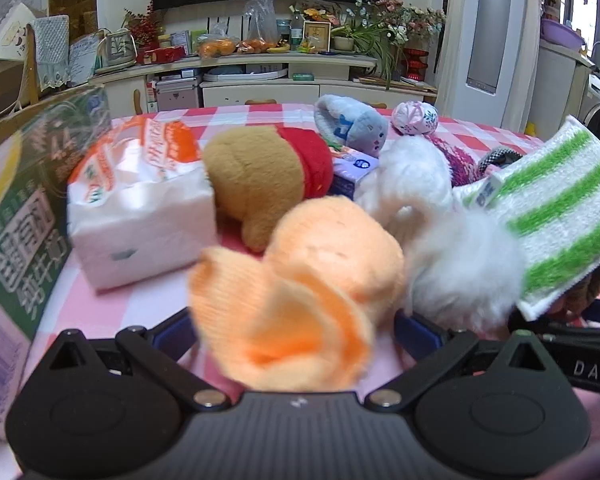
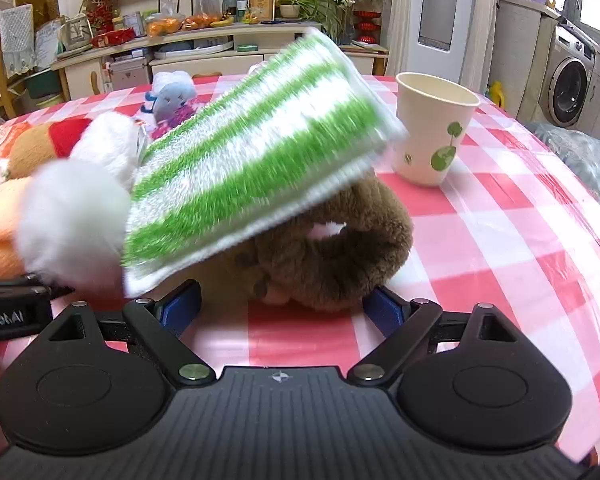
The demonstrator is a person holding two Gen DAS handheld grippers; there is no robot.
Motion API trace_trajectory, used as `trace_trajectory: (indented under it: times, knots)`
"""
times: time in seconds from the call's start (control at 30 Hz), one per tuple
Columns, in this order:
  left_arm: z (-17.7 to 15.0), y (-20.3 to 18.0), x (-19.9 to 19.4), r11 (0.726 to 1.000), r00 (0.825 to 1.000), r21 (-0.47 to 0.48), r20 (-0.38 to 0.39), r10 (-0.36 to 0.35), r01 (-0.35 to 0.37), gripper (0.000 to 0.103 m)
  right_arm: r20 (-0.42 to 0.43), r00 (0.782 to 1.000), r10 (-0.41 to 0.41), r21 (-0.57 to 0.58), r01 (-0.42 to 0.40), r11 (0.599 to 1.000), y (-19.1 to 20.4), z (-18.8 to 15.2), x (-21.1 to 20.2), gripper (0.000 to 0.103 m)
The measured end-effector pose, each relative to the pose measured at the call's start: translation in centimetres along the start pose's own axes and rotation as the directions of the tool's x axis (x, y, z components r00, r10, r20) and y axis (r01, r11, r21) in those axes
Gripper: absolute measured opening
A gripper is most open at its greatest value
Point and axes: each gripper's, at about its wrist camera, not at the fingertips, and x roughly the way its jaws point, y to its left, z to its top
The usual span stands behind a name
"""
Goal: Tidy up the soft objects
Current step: 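Move the right tool to the green striped sponge while the left tool approaches the orange plush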
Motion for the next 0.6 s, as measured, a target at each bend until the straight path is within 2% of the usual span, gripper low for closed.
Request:
trace_trajectory:
  times: [0.27,0.6]
  knots:
    - [0.7,1.4,-2.5,1.000,0.999,-0.016,0.047,0.006,-0.005,0.102,-0.003,1.000,0.030,-0.013,-0.030,0.999,-0.6,-0.6,-0.7,0.103]
    - [1.2,3.9,-6.6,1.000,0.995,-0.007,0.099,0.009,-0.009,0.102,0.067,0.996,0.065,-0.050,-0.062,0.997,-1.2,-2.3,-3.9,0.103]
